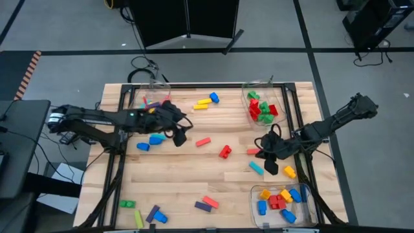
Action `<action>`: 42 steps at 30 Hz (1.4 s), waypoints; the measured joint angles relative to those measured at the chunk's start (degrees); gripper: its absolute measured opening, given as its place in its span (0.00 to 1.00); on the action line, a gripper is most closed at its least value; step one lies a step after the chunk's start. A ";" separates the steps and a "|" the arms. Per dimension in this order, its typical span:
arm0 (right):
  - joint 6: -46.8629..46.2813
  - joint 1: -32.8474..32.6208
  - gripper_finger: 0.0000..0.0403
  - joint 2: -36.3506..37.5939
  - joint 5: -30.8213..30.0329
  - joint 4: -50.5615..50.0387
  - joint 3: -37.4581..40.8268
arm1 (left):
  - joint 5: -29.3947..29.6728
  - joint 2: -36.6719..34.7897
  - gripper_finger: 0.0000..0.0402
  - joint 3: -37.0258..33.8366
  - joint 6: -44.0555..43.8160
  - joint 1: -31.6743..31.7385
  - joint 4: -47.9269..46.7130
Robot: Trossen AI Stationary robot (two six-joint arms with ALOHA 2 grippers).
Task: Sort blocks by size
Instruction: Put the orange block into the top left transparent bin
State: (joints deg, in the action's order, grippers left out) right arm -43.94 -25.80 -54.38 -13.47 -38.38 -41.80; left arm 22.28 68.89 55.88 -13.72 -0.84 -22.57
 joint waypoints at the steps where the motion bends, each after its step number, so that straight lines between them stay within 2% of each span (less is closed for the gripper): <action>1: 0.00 0.00 0.07 -0.16 0.00 0.01 0.00 | -0.27 1.25 0.71 0.01 0.02 0.00 0.04; 6: 0.13 0.00 0.04 -0.82 0.00 -0.01 0.00 | -0.58 6.78 0.71 0.00 0.86 0.00 0.52; 11: 0.16 0.00 0.03 -0.84 0.00 0.06 0.00 | -3.45 11.10 0.71 0.00 6.28 0.00 0.97; 17: 0.39 0.00 0.06 -0.84 -1.66 0.21 0.00 | -4.42 16.69 0.71 -0.02 13.95 0.00 8.88; 20: 0.41 0.00 0.06 -0.84 -2.05 0.21 0.00 | -7.26 19.79 0.71 -0.02 16.47 0.12 12.60; 28: 0.40 -0.02 0.03 -0.84 -2.08 0.29 0.00 | -12.00 28.29 0.71 -0.02 13.59 1.85 16.52; 38: 0.50 0.00 0.06 -0.84 -2.10 2.37 0.00 | -17.47 37.04 0.71 -0.04 7.14 6.30 18.53; 42: 0.59 -0.01 0.04 -0.84 -2.09 2.37 0.00 | -18.21 38.06 0.64 0.14 7.03 6.49 18.49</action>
State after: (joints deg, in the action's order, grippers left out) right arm -43.35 -25.81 -55.22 -15.56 -36.00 -41.80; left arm 4.07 106.95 56.02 -6.69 5.64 -4.08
